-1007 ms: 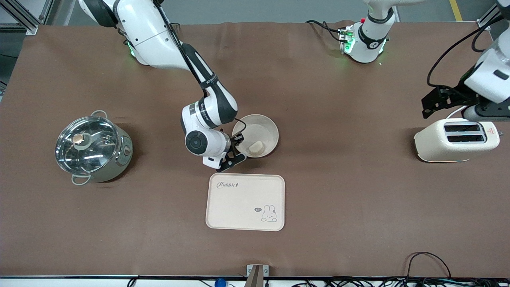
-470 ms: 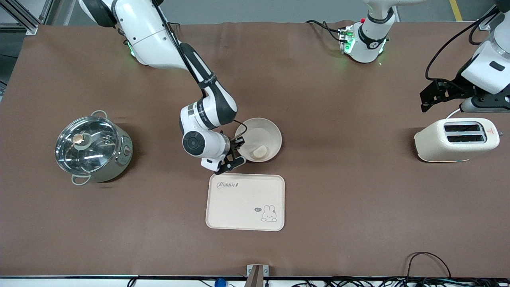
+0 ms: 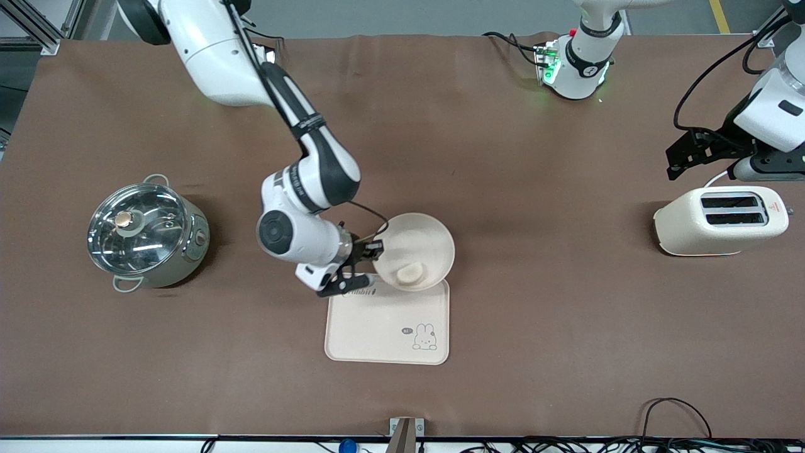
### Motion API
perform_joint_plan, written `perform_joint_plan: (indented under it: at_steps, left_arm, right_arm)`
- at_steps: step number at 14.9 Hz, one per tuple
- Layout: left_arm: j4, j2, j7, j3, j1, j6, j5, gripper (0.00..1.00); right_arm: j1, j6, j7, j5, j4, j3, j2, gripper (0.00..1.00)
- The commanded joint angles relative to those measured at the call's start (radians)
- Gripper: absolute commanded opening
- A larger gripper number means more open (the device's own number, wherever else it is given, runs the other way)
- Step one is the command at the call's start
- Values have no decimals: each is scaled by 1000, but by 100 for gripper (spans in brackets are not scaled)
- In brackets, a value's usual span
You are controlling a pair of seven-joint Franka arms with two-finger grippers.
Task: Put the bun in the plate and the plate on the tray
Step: 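Lift and move the plate onto the white tray with the right gripper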
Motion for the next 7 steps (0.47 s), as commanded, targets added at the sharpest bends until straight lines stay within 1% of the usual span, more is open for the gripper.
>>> perform_joint_plan:
  at_steps: [1,3,4,6,7]
  left_arm:
    - [12,2,-1,3,-6,3,-25,100]
    - [13,2,-1,3,-8,3,-25,100]
    - [12,2,0,3,-6,3,-25,100]
    - [12,2,5,3,-3,3,-25,100]
    - [12,2,5,3,-3,3,-25,100]
  right_arm:
    - [-79,-13,14,78,188,14,147,1]
    - [-103,7,33,84,302,16,242,1]
    - [-116,37,50,89,331,31,278,1]
    - [-158,128,80,98,343,98,324,1]
    - [-169,146,80,98,343,114,333,1]
